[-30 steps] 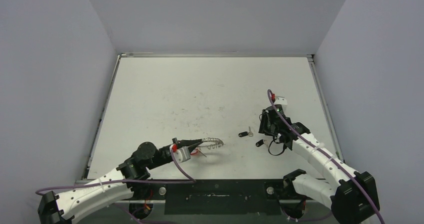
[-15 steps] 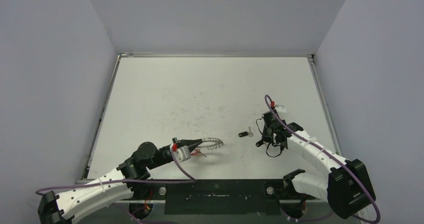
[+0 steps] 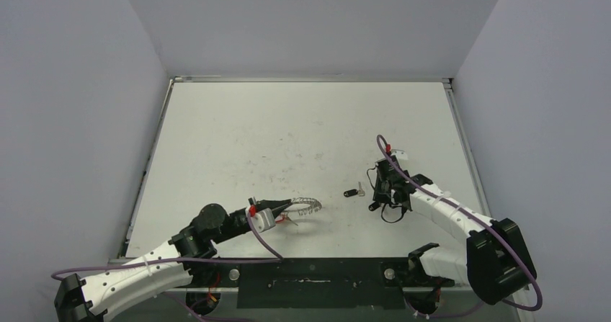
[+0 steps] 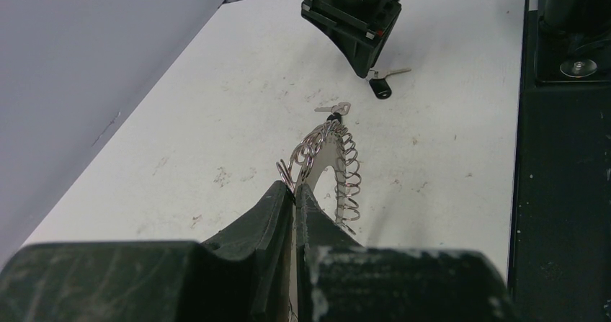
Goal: Put the keys on the keyring
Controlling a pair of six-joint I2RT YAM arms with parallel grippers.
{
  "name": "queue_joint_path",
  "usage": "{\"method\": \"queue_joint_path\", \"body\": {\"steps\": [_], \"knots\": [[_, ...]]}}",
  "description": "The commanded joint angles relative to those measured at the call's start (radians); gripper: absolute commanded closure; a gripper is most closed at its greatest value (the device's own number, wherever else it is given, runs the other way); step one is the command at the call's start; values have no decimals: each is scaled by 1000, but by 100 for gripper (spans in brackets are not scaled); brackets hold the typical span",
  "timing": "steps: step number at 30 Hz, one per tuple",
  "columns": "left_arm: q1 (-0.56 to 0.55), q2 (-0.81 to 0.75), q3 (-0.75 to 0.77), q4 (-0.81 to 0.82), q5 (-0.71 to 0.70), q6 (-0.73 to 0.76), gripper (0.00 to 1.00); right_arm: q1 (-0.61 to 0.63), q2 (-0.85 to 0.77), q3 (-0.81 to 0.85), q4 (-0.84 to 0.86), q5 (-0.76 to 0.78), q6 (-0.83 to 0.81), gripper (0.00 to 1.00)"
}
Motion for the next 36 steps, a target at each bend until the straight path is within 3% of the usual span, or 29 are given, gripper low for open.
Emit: {"method": "queue_joint_path", "body": {"steps": [1,5,11,17,27,36], "knots": [[1,1,23,70,-6,-11,100,-10,23,17,32,-2,-15,75],[0,3,23,73,-5,-11,100,-17,53,13,39,-1,-19,76],[1,6,23,74,-2,-11,100,-19,61,22,43,-27,-32,100],[1,4,23,70,-4,-15,100,-20,7,75,-10,-56,-90,100],[1,13,23,74,-3,-39,100,6,-44,242,-40,-383,-278,100],[1,26,15,96,26,-74,100,209,22,439,-87,-480,-463,100]]}}
